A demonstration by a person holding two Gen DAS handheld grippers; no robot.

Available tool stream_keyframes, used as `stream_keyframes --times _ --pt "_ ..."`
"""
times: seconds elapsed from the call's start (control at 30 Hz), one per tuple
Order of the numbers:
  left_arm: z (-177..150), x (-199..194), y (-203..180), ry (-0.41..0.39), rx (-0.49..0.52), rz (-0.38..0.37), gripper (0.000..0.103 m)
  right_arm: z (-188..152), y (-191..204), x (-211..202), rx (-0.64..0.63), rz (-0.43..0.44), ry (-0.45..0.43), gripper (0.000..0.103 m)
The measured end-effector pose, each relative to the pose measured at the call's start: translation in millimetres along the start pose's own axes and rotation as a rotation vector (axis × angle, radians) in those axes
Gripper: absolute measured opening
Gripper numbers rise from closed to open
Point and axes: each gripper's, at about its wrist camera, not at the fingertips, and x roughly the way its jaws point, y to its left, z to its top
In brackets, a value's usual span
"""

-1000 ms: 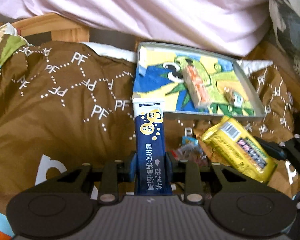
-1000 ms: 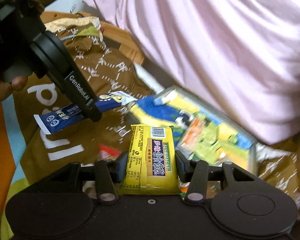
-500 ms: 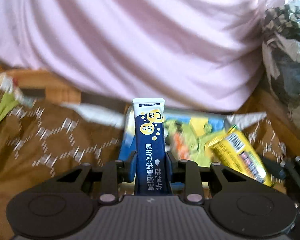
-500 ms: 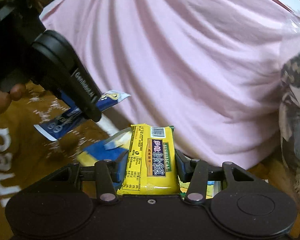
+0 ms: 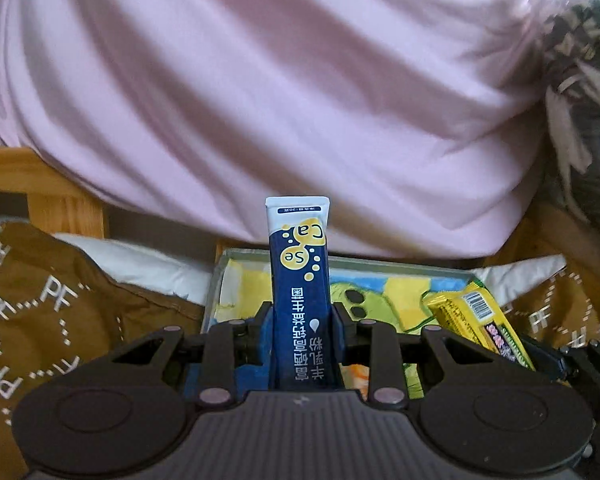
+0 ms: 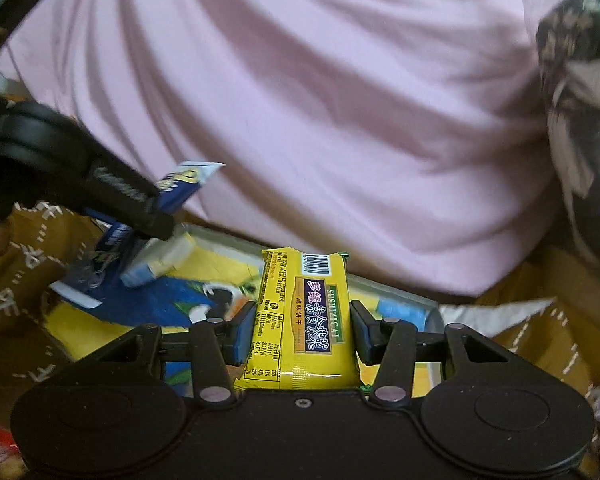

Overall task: Organize snacks
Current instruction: 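Carry the wafer pack with the right gripper into the tray while the left gripper carries the milk stick there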

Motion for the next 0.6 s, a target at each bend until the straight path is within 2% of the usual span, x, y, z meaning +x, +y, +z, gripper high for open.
stream_keyframes --times 0.17,0.33,0.43,0.6 --pt "-9.5 25.5 12.7 0.045 -0.048 0.002 0.032 -10.1 -1.6 30.0 0.045 -0.009 0.095 0.05" --pt "-21.6 44.5 18.1 0.106 -0.054 0.019 0.032 -20.5 0.5 45.0 0.057 -0.018 0.157 0.05" --pt "-28.0 52.0 14.3 0.138 -0.032 0.026 0.032 -24.7 1.2 47.2 0.06 -0.017 0.182 0.05" --pt "-37.4 61.4 0.2 0.175 0.075 0.05 0.032 -28.7 1.4 51.8 0.048 -0.011 0.2 0.05"
